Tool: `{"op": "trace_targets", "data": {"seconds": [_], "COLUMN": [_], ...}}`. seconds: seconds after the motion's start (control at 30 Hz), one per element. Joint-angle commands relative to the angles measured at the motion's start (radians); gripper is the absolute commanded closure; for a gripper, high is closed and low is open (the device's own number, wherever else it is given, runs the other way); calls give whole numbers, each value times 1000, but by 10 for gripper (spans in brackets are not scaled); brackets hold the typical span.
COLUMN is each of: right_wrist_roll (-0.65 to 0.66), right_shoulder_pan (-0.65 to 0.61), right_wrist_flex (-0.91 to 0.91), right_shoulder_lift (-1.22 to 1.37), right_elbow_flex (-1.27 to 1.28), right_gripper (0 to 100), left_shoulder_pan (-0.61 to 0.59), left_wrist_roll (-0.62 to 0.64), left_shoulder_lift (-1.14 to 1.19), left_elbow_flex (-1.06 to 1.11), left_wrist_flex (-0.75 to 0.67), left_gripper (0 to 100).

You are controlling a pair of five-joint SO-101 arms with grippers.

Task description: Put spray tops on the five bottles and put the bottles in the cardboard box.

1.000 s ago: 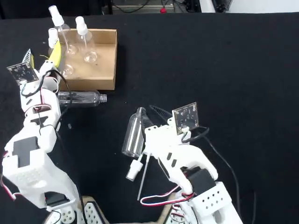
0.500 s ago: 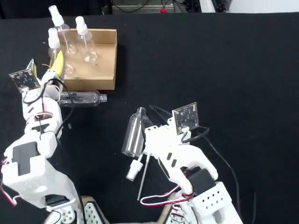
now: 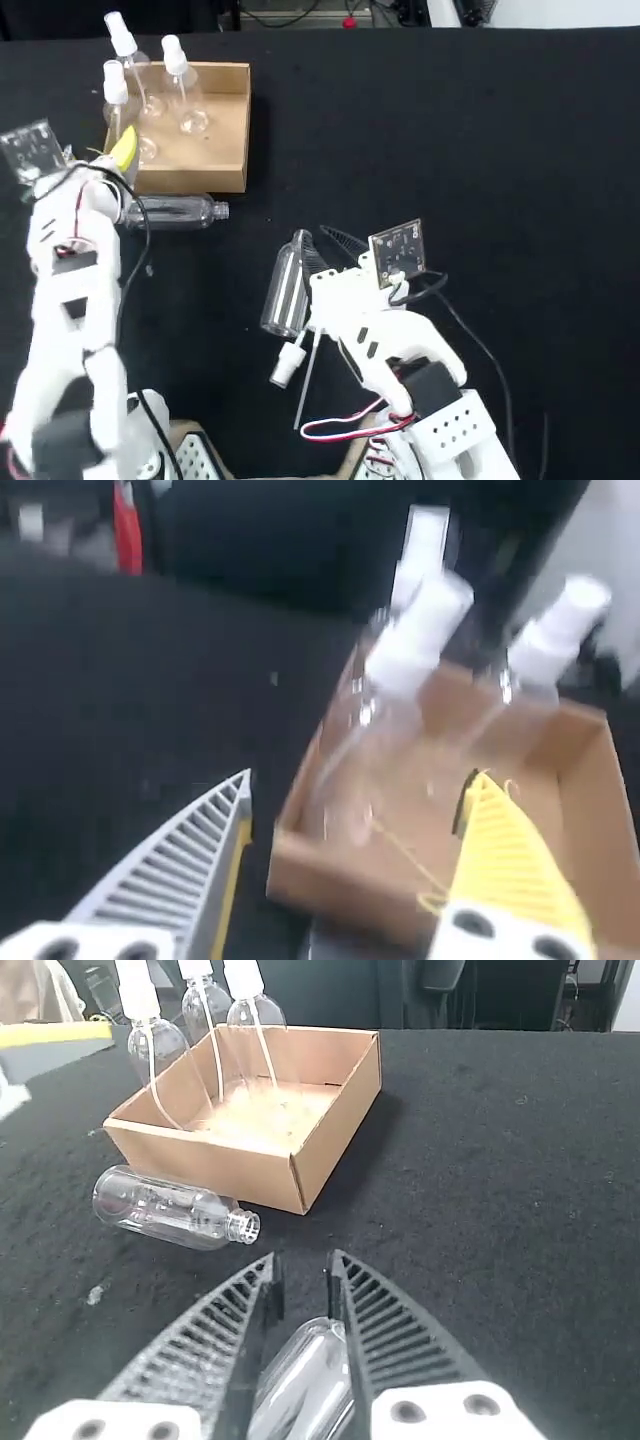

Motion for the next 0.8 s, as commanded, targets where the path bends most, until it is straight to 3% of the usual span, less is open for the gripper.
{"op": "trace_targets", "data": {"seconds": [0.0,0.27,0.43,0.6,0.77], "right_wrist_roll": [-3,-3,-3,-3,-3], "right_shoulder_pan": [20,20,20,20,20], "right_wrist_flex": [-23,-21,-21,-21,-21], "right_shoulder_lift": [-18,-15,-15,-16,-16], "right_elbow_flex": [-7,-5,-5,-5,-5], "right_gripper": [917,917,917,917,917], "left_shoulder_pan": [-18,-24,-27,-124,-248], "left_wrist_roll": [-9,-244,-391,-534,-565], "left_shoulder_lift": [-176,-239,-235,-164,-32], "left_elbow_flex": [-87,-84,-171,-335,-496], "left_wrist_flex": [391,552,753,934,967], "left_gripper": [674,679,679,679,679]}}
